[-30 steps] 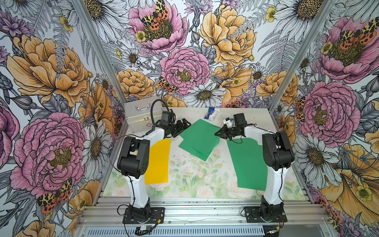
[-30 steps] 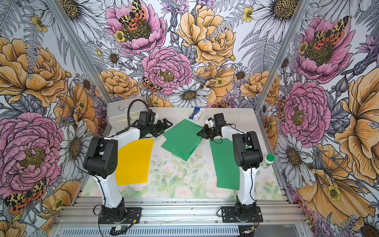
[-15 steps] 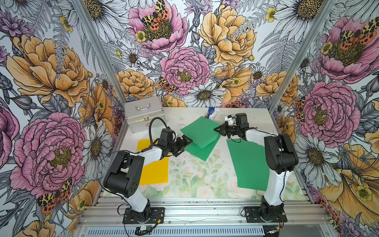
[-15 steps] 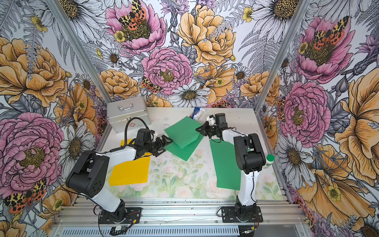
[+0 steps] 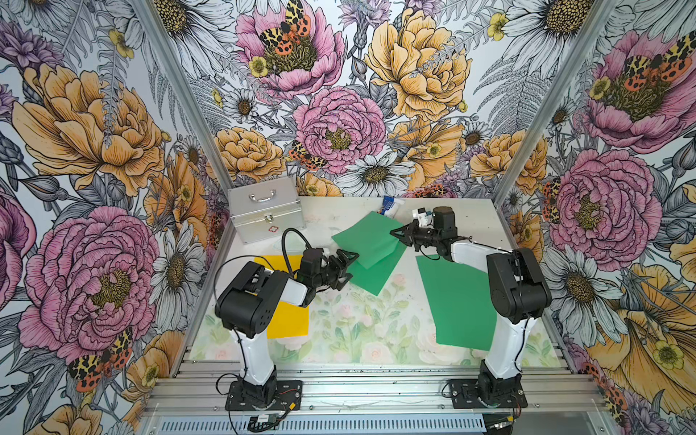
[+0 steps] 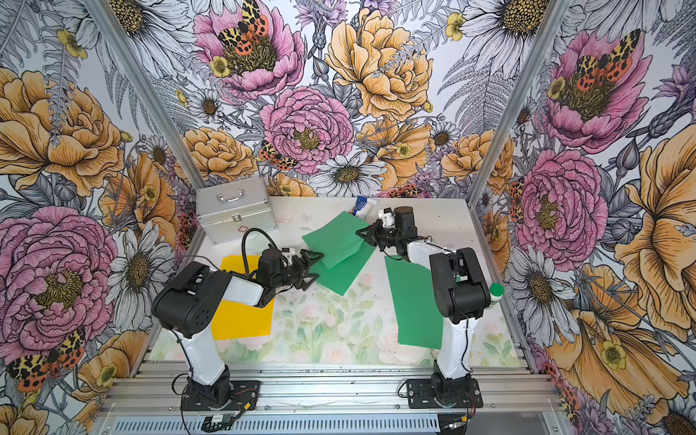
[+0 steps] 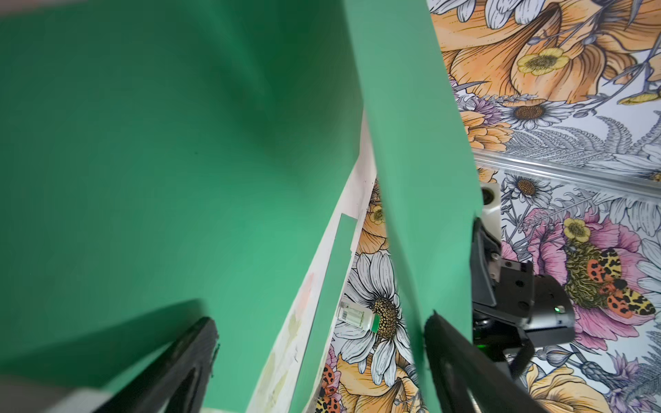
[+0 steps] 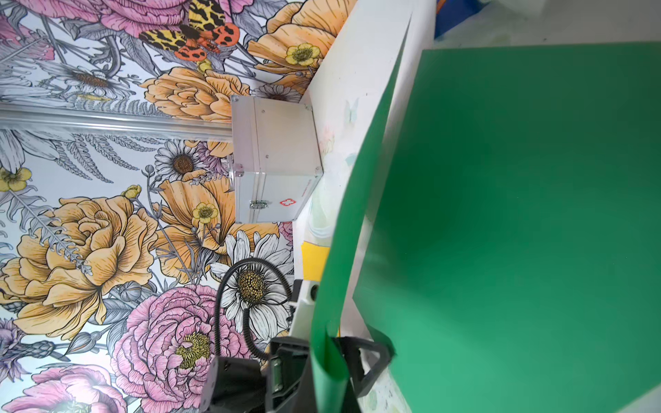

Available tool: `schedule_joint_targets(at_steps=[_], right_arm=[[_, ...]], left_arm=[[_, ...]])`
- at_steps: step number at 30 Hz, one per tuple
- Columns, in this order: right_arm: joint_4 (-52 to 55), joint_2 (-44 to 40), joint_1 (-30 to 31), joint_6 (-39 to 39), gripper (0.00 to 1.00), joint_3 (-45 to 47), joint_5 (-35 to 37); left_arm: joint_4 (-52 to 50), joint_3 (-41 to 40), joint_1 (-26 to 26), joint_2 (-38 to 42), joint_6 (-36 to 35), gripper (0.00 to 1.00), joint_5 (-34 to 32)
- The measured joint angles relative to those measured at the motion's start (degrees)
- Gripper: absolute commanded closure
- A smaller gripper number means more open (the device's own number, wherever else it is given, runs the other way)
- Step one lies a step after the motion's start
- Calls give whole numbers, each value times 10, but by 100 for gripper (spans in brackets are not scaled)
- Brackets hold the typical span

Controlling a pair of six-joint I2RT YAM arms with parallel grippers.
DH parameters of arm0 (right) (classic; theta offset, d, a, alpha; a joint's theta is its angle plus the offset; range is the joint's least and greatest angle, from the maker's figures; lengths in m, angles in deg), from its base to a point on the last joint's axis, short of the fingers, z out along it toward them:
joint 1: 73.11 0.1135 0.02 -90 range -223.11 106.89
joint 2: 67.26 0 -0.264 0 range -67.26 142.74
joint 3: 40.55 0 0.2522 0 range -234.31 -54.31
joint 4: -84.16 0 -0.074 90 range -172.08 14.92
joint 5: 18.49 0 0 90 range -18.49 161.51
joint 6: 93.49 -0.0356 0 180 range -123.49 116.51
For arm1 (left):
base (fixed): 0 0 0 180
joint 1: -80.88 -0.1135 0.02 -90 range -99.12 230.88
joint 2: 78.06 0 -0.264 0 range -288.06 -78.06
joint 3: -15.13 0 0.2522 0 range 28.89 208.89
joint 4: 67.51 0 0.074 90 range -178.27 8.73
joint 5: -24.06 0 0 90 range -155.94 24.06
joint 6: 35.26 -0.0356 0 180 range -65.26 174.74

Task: Sort the scattered colored papers by color
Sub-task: Pick up the colored paper.

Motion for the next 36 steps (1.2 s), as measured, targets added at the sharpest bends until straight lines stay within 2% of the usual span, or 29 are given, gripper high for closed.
schedule_joint_targets(at_steps=[4,6,9,15,18,20,22,23,26,29,36], right_arm=[[-5,-3,1,0,95,11,0],[-4,-3,2,0,95,18,0],[2,-3,2,5,95,22,1],[47,-5,2,43,95,23,24],[75,-7,2,66,95,23,39],[95,-9,2,80,93,23,50],[114,-10,2,95,91,23,60],[122,-11,2,101,86,23,65],[144,-15,2,121,67,23,79],[183,-19,-1,151,51,21,107],[267,-17,-30,209,48,-7,167]], left_arm=[[144,8,4,-73,69,32,-4],[178,14,6,-92,92,39,-6],[201,20,8,-110,115,47,-10],[222,23,8,-110,139,71,-14],[229,23,8,-110,142,91,-15],[231,24,8,-110,144,98,-15],[231,24,8,-110,146,100,-16],[230,25,8,-110,145,100,-17],[226,26,8,-110,141,100,-17],[206,26,5,-106,129,100,-16],[87,26,-4,-20,55,100,-17]])
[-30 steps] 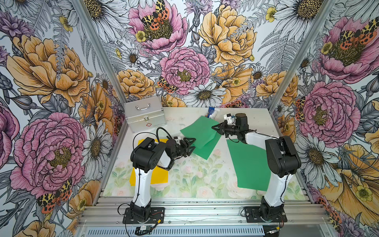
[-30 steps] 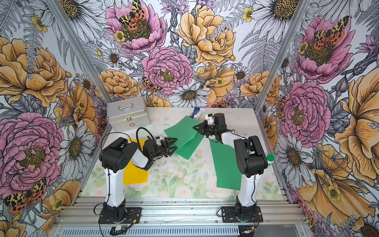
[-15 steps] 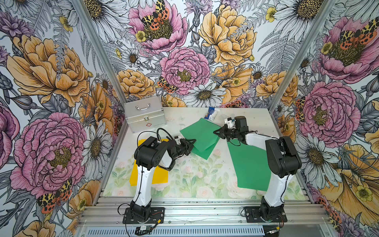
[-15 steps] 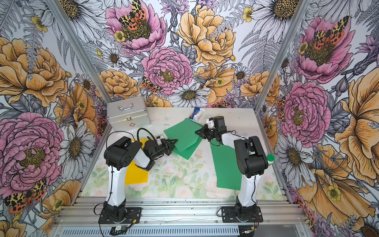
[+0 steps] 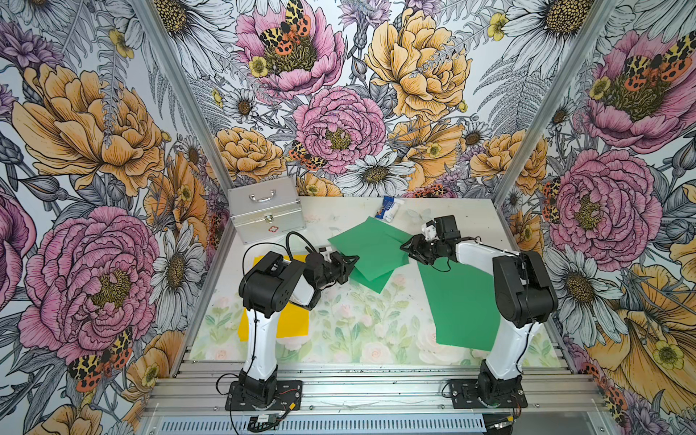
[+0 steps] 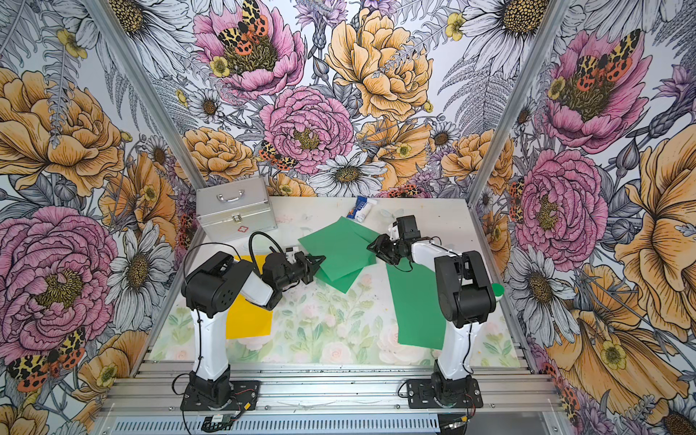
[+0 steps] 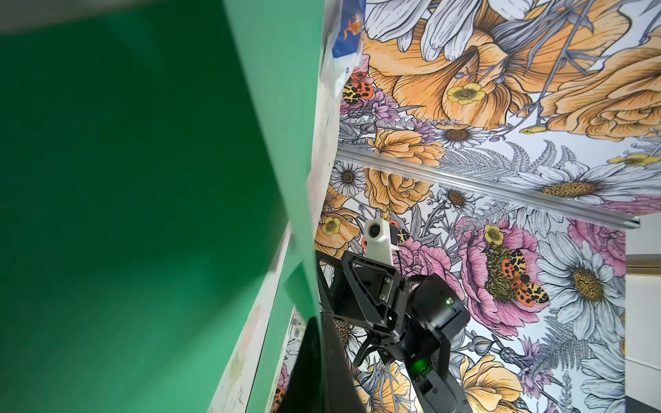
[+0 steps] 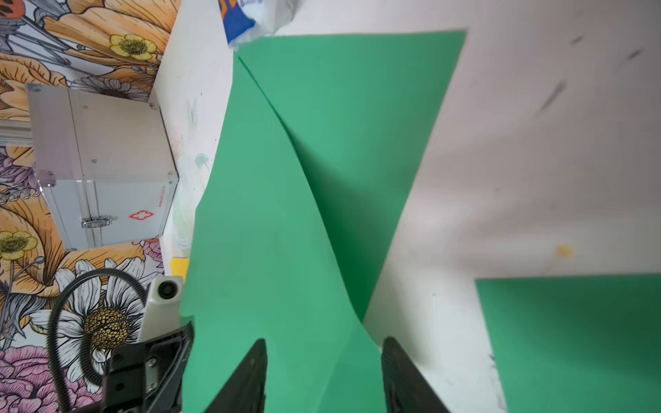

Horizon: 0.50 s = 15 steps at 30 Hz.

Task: Sort the scattered colored papers by color
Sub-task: Pick up the colored paper, then adjust the colored paper at the center of the board.

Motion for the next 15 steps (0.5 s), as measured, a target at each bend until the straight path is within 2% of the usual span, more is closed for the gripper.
schedule_joint_targets(at_steps=[7,15], right_arm=[[38,40,-7,33,52,-65,31],[90,94,2,46,53,-105,76]], left_arm=[[-201,14,-13,148,-131,100,-19],[-434,67,-9,276,-277,100,-85]])
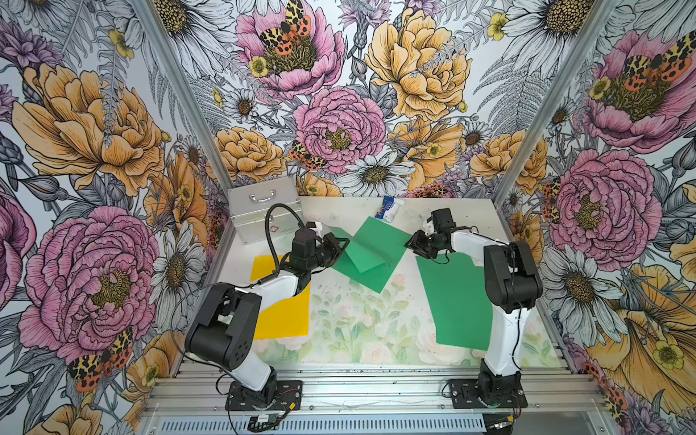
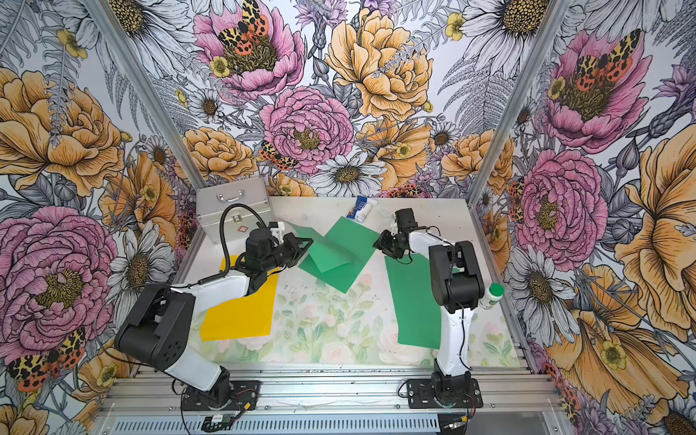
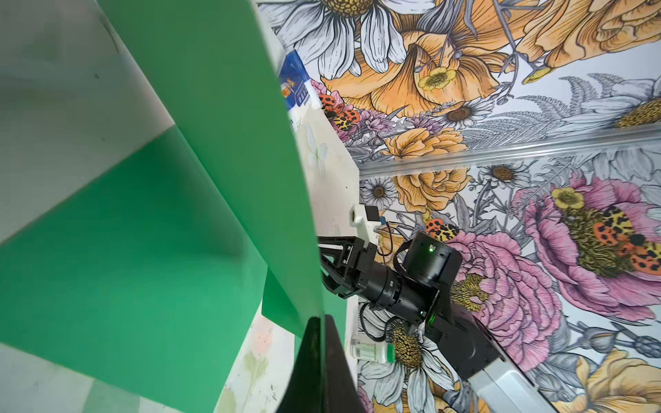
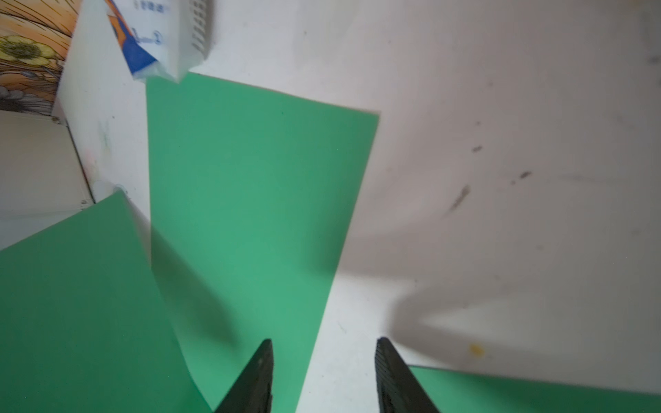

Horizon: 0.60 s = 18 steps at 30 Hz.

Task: Sort the scattered colored papers by color
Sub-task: Adjust the colored paper at the center of the board.

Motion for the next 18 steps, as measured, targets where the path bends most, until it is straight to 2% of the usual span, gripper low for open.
schedule_joint_targets(at_steps=[7,18], right_arm=[[7,2,0,3,55,0,26],[-21,-23,-23,-18,56,44,33]], left_arm=[[-121,12,10,52,-71,100,-54],[-194,20,26,72,-111,100,-93]])
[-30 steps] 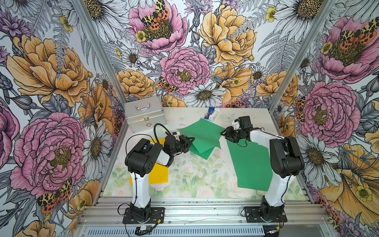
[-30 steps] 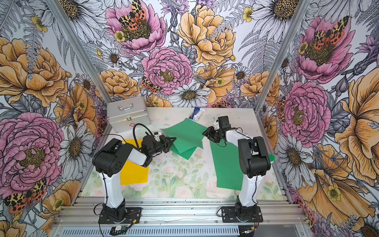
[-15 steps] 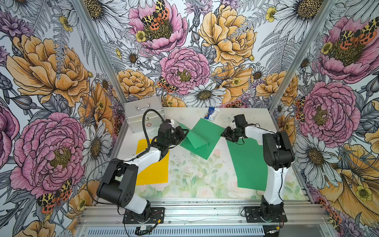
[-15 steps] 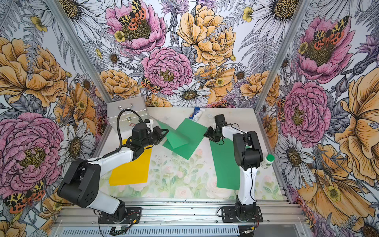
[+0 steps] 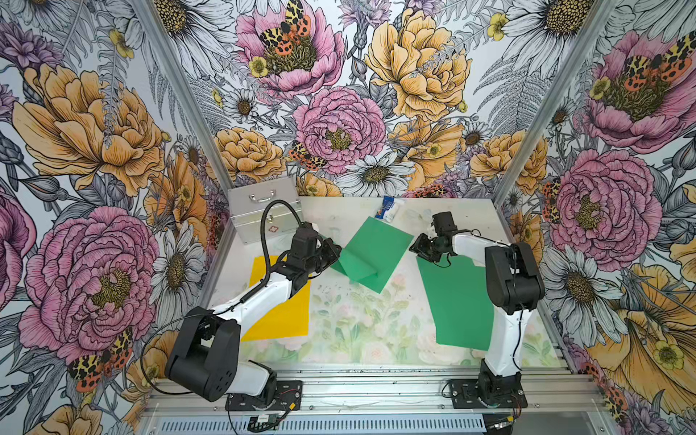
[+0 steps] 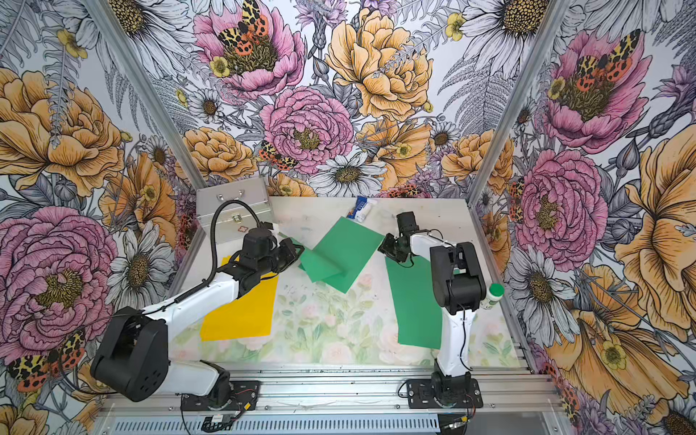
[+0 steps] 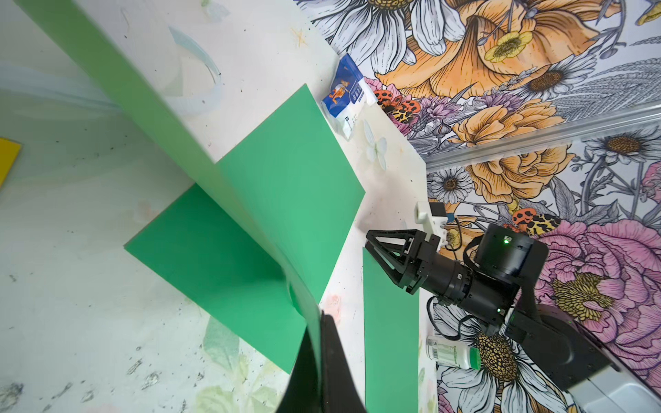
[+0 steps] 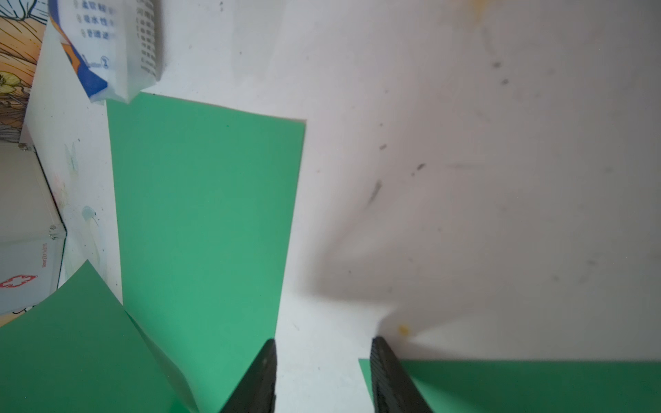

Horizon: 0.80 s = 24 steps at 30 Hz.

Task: Sort the scattered colored papers by color
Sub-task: Adjust the colored paper at the center of the board.

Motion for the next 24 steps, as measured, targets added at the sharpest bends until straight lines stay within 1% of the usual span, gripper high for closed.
schedule_joint_targets(at_steps=[9,12,18,21,24], right_arm=[[0,-26,-20,-31,57,32,21],[3,-35,-24,-40,58,43,27],[12,-43,-32,-50,58,50,34],[16,-49,-33,-50,56,52,41],[28,-63,-36,-46,51,55,50]], left_arm=[[-27,32,19,0,-23,100,-10],[-49,56,37,-2,-38,100,-16],[-64,120,75,-31,-69,100,-16],[-77,151,90,-54,-89,100,-15],[-92,188,106,-80,-119,100,-2]])
